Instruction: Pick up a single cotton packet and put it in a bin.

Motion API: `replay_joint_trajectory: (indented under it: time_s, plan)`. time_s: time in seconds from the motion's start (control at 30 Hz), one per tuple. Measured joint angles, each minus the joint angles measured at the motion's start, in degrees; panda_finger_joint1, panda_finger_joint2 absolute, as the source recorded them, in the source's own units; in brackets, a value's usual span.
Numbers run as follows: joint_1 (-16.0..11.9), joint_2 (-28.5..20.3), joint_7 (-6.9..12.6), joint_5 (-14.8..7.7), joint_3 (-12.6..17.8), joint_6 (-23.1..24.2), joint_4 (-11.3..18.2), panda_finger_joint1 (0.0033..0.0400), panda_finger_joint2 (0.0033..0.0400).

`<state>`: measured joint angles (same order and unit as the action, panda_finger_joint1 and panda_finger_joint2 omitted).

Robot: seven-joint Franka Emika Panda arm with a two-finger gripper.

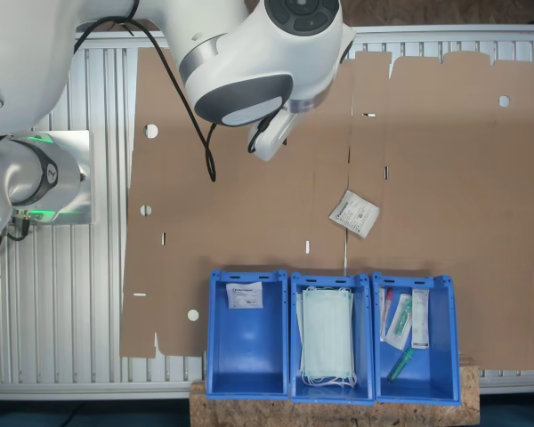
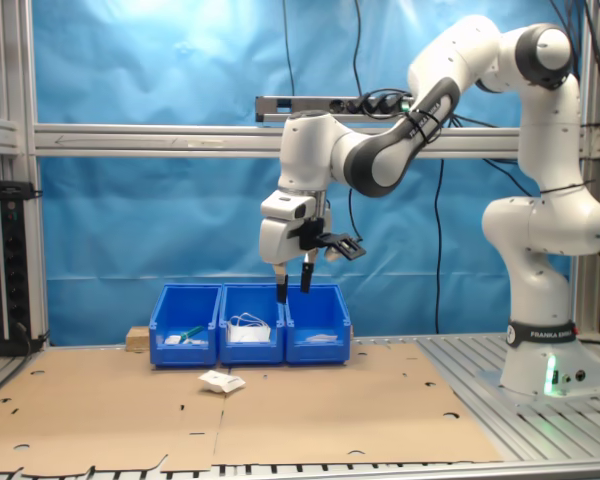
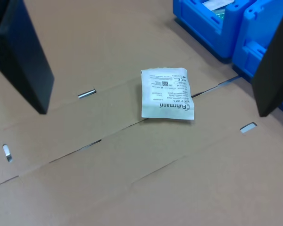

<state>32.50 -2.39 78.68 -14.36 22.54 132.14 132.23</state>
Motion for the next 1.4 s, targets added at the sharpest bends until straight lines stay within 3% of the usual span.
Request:
replay_joint_trajectory:
  time_s: [0.4,0.77,1.03,1.4]
  plan:
    - [0.0,1.6,0.00,0.0,3.7,0.4,-2.4,0.0400,0.0400]
    - [-0.3,10.6,0.00,0.0,6.5,7.3,-4.7,0.0400,0.0400]
    - [-0.8,15.9,0.00,0.0,6.9,11.7,-5.0,0.0400,0.0400]
    - [-2.5,20.5,0.00,0.8,6.9,14.7,-7.6,0.0400,0.0400]
